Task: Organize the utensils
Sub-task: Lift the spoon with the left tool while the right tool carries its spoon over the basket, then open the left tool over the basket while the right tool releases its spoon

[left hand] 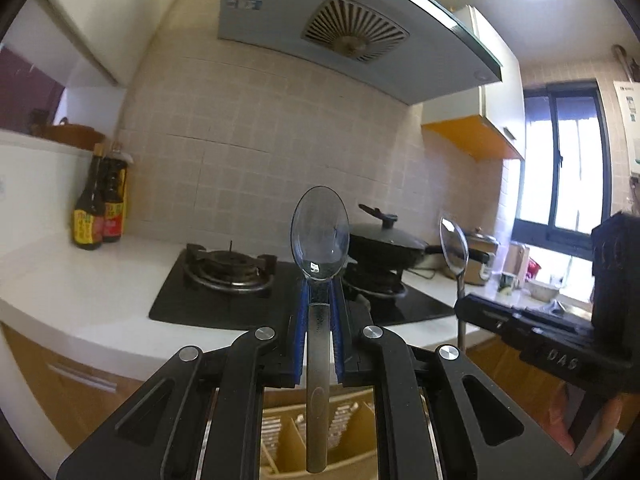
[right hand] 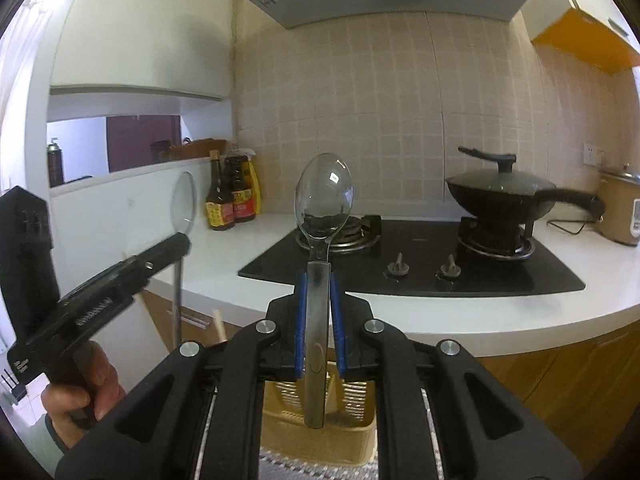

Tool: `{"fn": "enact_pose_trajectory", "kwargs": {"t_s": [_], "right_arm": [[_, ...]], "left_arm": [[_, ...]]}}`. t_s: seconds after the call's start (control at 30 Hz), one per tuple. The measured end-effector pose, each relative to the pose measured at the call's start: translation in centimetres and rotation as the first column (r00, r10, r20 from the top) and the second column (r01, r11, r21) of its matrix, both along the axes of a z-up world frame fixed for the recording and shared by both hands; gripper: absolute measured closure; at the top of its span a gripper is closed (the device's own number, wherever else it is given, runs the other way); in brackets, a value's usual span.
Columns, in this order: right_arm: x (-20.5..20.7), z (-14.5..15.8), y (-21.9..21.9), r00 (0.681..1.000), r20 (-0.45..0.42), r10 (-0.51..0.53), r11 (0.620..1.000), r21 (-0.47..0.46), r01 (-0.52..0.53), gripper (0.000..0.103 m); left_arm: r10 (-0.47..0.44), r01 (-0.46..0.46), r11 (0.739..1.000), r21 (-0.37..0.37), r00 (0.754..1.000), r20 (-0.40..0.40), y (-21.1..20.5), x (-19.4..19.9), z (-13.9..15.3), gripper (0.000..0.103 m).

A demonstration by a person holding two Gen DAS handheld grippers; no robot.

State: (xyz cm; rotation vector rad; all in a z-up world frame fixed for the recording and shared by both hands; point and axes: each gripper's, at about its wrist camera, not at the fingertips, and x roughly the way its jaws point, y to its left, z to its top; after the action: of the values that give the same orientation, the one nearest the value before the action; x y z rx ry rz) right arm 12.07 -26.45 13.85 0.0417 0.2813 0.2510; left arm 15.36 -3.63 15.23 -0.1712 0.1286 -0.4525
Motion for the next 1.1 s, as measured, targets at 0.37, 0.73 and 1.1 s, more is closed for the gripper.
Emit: {"fn": "enact_pose_trajectory", "kwargs": {"t_s": [0.37,0.73,1.1], "right_arm": [[5.2,-5.1,-1.8,0.999,-0.044,-0.030,0.999,0.017,0.030,0.093],[3.9,-7.3,-1.0,0.998,-0.051,-0.023,0.999,-0.049,0.020,0.092],[-0.8,-6.5,-2.4,0.995,-0.099,-0.020,1.000,-0.004,0.020,0.074]], "left_arm": [[0.033,-0.033,0.999,-0.023,0.999,-0.029,-0.2,3.6,-4.9,0.094],[-0.029,0.026,0.998,-0.051,0.997,-0.072,0.8,3.7,-7.0,0.091],[-0.085,0.082,0.996,-0.033,0.990,-0.109,3.0,-0.2,-6.2,0.068]]}}
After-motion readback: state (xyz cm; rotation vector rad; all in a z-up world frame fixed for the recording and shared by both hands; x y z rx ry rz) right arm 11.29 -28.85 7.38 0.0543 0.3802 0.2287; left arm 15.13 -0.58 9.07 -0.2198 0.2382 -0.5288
